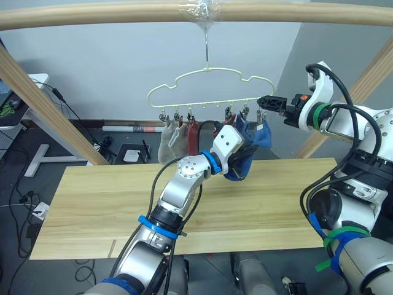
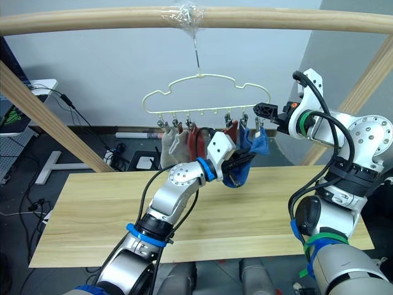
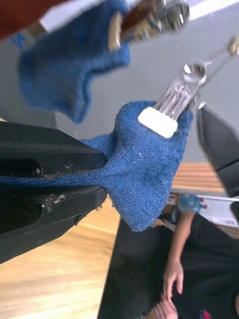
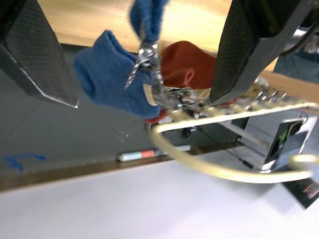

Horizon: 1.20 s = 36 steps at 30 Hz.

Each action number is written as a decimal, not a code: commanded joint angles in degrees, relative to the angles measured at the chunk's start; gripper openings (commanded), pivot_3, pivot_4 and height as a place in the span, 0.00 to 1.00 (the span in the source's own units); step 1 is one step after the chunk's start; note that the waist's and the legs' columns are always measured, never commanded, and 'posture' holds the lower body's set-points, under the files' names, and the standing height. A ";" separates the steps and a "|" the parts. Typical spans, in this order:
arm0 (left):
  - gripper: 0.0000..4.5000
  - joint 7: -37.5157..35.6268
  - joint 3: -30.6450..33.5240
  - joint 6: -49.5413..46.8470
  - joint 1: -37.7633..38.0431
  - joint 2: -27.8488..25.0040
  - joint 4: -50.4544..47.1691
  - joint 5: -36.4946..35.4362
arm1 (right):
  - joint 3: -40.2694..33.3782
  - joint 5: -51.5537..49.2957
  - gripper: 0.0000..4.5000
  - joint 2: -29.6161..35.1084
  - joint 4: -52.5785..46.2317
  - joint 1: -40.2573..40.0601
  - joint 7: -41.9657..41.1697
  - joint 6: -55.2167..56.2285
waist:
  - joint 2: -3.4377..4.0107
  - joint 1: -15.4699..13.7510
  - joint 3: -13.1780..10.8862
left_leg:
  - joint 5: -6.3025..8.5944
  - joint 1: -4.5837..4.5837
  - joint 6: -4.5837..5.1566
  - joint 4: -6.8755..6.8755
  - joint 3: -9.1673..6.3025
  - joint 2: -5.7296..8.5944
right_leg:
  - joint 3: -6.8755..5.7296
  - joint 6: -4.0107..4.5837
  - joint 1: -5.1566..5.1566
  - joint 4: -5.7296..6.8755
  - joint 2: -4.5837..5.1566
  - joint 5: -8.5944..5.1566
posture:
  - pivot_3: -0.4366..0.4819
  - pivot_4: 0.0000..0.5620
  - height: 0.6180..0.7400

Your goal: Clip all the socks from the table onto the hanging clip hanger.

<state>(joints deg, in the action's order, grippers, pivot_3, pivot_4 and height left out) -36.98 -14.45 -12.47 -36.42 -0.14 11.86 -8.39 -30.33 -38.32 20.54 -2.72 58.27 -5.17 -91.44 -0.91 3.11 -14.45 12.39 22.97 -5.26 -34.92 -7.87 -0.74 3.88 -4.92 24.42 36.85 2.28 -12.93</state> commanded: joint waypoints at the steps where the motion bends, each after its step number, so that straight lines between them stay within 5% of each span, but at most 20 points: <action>1: 0.20 0.20 3.77 -3.82 -0.41 2.94 2.02 -5.53 | 2.17 -1.27 1.00 3.92 -5.29 -3.80 -4.65 2.69 | -0.01 0.02 0.00 | 0.00 0.01 0.00 -0.02 0.00 0.00 | 0.00 -0.02 -0.01 0.00 0.00 -0.01 | 0.44 0.38 1.00; 13: 0.99 -1.89 5.72 -4.36 5.16 -3.15 -0.05 -5.22 | 11.71 1.61 1.00 12.14 -13.84 -20.16 -12.86 15.19 | -0.02 1.20 -0.01 | 0.00 -0.03 0.00 -0.03 0.10 0.00 | 0.12 -0.17 0.03 0.03 -0.01 -0.05 | 0.44 0.40 1.00; 16: 0.99 -1.83 7.17 -4.20 7.76 -7.73 -4.79 -4.92 | 14.12 2.31 1.00 14.83 -15.45 -24.36 -15.64 18.99 | -0.03 1.33 -0.02 | 0.00 -0.04 -0.01 0.01 0.09 -0.01 | 0.12 -0.16 0.04 0.03 -0.02 -0.06 | 0.46 0.40 1.00; 23: 0.99 -6.27 19.39 -12.63 16.48 -28.50 -20.32 -10.54 | 22.36 9.76 1.00 25.02 -16.33 -36.63 -29.25 39.90 | -0.19 1.37 -0.22 | 0.01 -0.06 -0.02 0.01 0.11 -0.03 | 0.13 -0.20 0.04 0.03 -0.02 -0.09 | 0.53 0.41 1.00; 30: 0.99 -9.81 32.50 -12.30 22.89 -47.59 -15.64 -8.72 | 17.12 11.01 1.00 28.57 -15.20 -47.70 -43.35 60.89 | -0.47 0.23 -0.42 | 0.02 -0.07 -0.03 0.05 0.11 -0.07 | 0.09 0.16 0.05 0.00 -0.01 -0.31 | 0.59 0.41 1.00; 36: 0.99 -14.58 39.77 -11.37 29.04 -53.68 -12.98 -11.55 | 11.74 4.02 1.00 29.05 -17.27 -47.55 -47.44 59.98 | -0.46 -0.77 -0.46 | 0.06 -0.04 -0.08 0.05 0.14 -0.07 | 0.11 0.21 0.10 0.02 0.01 -0.36 | 0.60 0.38 1.00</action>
<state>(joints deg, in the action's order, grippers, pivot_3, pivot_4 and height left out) -50.09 21.73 -24.36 -7.88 -52.41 -0.37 -18.19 -15.84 -31.77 48.51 -17.79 10.32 -51.36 -31.34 -1.38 2.34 -14.91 12.45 22.93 -5.34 -34.87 -7.76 -0.83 3.96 -4.71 24.52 36.87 2.28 -13.29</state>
